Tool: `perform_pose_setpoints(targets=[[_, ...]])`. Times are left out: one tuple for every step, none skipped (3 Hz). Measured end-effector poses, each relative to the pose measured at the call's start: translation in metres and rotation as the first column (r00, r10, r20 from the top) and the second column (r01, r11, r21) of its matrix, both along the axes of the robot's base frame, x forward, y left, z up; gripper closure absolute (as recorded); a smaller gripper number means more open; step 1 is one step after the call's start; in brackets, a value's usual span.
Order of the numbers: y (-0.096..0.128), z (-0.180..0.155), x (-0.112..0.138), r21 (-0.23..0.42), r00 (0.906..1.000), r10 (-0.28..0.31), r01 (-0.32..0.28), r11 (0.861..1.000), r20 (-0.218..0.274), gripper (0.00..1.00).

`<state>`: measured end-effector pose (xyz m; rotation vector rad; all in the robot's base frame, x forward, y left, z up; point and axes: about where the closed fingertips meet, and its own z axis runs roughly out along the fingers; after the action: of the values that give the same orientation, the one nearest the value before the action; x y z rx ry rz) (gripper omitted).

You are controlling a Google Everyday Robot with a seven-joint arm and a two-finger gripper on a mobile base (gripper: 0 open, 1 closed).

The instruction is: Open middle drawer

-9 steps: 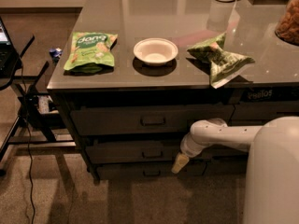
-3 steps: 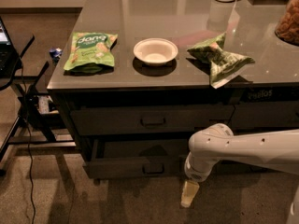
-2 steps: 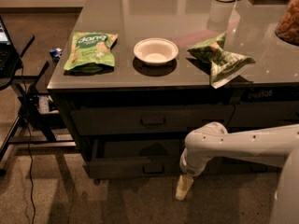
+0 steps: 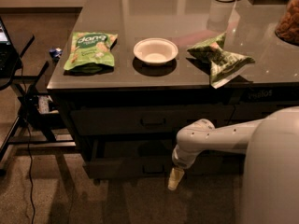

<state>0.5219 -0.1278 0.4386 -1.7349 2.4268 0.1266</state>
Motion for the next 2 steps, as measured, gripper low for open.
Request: perform_pose_setpoints(targets=[[0.007, -0.017, 0.009, -0.002, 0.9999, 0.010, -0.010, 1.000, -0.007, 0.00], [0.008, -0.032, 0.005, -0.019, 0.9991, 0.017, -0.017, 1.000, -0.038, 0.00]])
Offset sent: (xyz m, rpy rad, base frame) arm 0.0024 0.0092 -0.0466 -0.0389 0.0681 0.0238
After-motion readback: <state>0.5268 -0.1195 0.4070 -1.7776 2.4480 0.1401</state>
